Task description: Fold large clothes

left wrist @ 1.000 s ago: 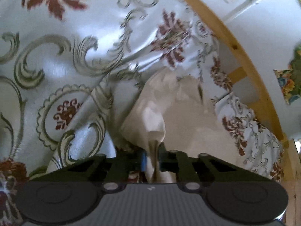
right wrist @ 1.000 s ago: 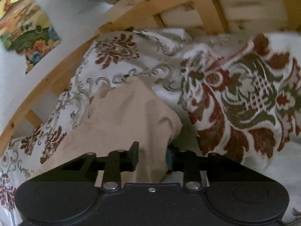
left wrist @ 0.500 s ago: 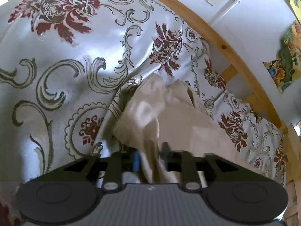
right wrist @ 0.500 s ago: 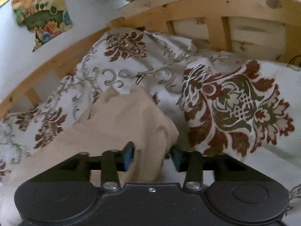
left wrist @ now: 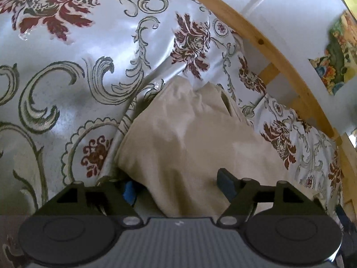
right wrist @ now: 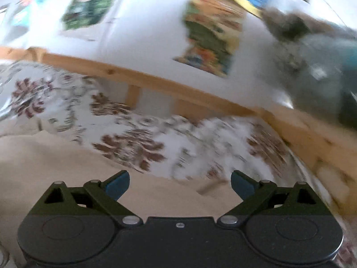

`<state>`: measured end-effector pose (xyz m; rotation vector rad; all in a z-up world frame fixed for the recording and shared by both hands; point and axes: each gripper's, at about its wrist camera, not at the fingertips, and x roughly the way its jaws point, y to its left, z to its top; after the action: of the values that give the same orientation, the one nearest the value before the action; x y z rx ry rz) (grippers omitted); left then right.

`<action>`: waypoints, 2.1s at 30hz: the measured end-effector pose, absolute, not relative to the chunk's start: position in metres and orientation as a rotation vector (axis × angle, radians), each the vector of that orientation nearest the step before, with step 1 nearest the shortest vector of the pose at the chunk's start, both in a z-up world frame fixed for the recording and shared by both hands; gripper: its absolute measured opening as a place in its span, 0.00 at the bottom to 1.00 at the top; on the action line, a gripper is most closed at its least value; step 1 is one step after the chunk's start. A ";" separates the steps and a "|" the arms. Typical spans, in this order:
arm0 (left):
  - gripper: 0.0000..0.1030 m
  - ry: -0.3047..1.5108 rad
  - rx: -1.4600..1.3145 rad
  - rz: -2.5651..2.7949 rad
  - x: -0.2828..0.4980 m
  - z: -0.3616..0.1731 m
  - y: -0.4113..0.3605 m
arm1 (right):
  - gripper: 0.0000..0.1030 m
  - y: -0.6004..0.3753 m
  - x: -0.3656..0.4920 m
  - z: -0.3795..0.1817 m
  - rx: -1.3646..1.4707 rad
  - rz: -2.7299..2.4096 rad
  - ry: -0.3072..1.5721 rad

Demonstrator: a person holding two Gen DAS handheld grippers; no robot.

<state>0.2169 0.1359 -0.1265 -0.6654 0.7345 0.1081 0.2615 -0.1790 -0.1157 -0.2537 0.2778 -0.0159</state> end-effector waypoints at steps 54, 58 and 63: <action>0.06 0.569 0.288 -0.682 0.184 -0.052 -0.163 | 0.86 -0.390 0.203 -0.127 1.146 0.268 0.659; 0.06 0.547 0.342 -0.747 0.173 -0.057 -0.162 | 0.86 -0.372 0.213 -0.130 1.130 0.331 0.637; 0.06 0.526 0.477 -0.810 0.155 -0.072 -0.176 | 0.85 -0.373 0.219 -0.125 1.086 0.360 0.587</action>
<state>0.1554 -0.1762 -0.0718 0.4769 0.5256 -0.8098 0.2192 -0.3726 -0.1249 1.0859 0.5865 0.3602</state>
